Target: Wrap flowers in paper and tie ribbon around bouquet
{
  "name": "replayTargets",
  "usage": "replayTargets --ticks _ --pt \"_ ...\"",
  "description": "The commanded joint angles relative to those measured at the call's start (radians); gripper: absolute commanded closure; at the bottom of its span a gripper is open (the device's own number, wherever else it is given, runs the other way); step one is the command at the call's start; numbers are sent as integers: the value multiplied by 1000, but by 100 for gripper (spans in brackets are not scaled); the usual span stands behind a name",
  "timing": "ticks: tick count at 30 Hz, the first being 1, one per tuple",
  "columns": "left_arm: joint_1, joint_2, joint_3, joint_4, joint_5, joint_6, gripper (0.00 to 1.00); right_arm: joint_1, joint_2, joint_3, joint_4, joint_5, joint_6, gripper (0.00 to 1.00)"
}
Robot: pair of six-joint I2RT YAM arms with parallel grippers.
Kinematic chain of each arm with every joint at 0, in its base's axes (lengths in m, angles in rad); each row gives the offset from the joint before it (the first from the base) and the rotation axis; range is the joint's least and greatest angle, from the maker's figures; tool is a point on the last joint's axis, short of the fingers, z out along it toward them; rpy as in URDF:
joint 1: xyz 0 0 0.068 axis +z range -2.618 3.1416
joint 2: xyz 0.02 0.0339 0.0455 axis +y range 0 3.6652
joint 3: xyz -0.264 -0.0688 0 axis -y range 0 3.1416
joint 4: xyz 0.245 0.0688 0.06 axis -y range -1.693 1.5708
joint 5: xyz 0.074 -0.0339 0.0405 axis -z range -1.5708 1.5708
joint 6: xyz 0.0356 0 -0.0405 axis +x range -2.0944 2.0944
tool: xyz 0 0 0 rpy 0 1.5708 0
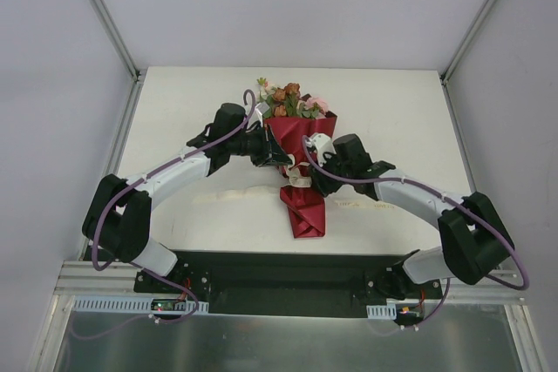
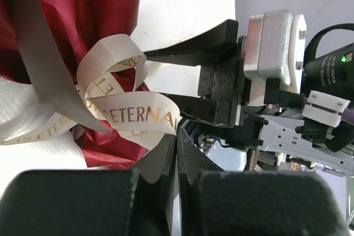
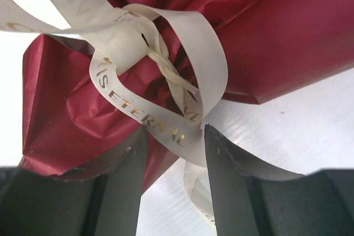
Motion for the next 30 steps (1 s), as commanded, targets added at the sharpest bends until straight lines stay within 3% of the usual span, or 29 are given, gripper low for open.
replayTargets --ticks 1,6,10,20,23,30 --pt "10 -17 -4 12 35 25 100 -17 31 49 77 -76 -21 51" --pt "12 -20 -5 12 40 25 100 -22 34 60 77 -84 -7 58" --pt "12 -27 -24 11 32 31 100 -20 -15 58 29 -61 25 76" --pt "14 -95 -71 -40 -32 102 100 -17 -84 45 -60 -76 153 88" --pt "14 -122 -88 -61 -49 123 100 -16 -75 46 -63 -104 179 99" --pt "-2 -247 -284 -84 -181 110 100 -17 -53 98 -147 -124 395 100"
